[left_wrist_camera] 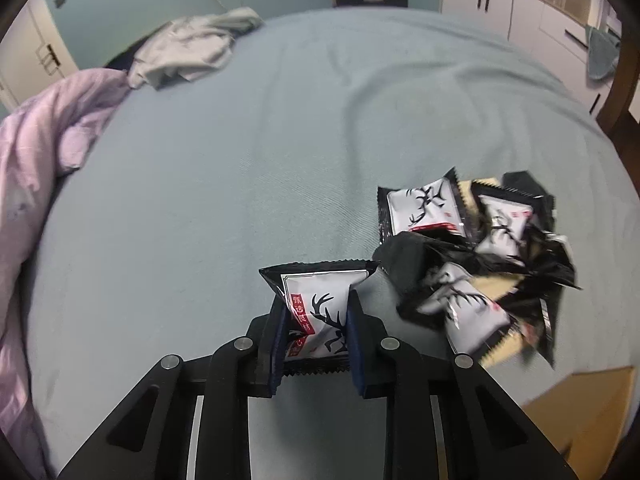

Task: Organize snacks
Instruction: 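Carry the black packet to the box with the right gripper while the left gripper grasps a white packet, then drop both packets into the cardboard box by opening both grippers, then grasp another black packet from the pile with the right gripper, then carry the black packet to the box with the right gripper while the left gripper grasps a white packet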

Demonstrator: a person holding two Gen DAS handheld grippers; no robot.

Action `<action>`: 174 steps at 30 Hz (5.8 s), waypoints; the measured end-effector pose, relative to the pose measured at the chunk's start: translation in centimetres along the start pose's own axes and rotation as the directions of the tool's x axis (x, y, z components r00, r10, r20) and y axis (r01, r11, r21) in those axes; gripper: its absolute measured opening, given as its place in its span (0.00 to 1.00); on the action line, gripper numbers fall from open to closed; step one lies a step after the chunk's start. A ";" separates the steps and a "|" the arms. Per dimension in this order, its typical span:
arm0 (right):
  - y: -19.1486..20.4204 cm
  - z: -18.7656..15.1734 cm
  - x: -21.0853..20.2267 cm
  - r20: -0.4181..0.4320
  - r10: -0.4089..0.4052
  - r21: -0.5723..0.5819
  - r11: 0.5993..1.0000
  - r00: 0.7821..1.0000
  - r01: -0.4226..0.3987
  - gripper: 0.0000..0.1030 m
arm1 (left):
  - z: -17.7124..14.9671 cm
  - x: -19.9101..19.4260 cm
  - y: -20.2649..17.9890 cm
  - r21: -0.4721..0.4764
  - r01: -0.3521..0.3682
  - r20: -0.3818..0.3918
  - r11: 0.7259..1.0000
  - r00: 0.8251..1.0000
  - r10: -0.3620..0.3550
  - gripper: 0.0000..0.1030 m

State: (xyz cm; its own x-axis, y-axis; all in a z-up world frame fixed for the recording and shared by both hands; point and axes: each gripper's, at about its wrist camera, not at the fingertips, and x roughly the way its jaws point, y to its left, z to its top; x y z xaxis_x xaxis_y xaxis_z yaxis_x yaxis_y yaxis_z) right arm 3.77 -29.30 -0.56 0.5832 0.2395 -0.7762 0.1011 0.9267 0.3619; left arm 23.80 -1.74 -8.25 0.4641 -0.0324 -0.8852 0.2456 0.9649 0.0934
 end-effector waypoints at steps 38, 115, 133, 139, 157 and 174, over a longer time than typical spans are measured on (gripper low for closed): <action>3.2 -0.5 -0.1 -0.038 -0.034 -0.152 0.988 0.999 0.027 0.32 | -15.5 -12.9 -7.8 0.087 0.240 -0.043 0.967 0.970 -0.237 0.26; 3.7 12.4 18.8 -0.336 -0.094 -0.154 0.987 0.937 0.044 0.69 | -11.2 -15.0 -2.3 -0.139 0.132 0.088 0.981 0.989 -0.120 0.82; 4.7 9.1 5.2 -0.133 -0.065 -0.149 0.988 0.989 0.045 0.36 | -1.0 -8.2 -1.8 -0.216 0.170 -0.044 0.961 0.982 -0.184 0.82; 1.7 2.8 -0.9 -0.009 -0.064 -0.102 0.993 0.998 0.062 0.36 | 1.5 -1.9 -3.4 -0.245 0.153 -0.175 0.957 0.964 -0.199 0.81; 0.7 0.0 1.9 -0.019 -0.164 -0.056 0.985 0.986 0.163 0.36 | 0.3 0.7 -6.6 -0.236 0.112 -0.231 0.965 0.959 -0.167 0.32; 2.1 -0.8 -0.1 0.012 -0.129 -0.068 0.989 0.992 0.130 0.36 | -8.5 -19.4 -2.2 -0.144 0.252 0.081 0.957 0.967 -0.242 0.31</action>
State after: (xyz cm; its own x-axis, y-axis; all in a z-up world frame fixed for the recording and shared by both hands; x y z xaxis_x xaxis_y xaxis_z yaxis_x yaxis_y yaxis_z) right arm 3.26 -27.16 -0.17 0.5745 0.1141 -0.8105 0.1210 0.9675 0.2220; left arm 6.99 -1.04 4.83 0.4581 -0.2863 -0.8416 0.2290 0.9528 -0.1994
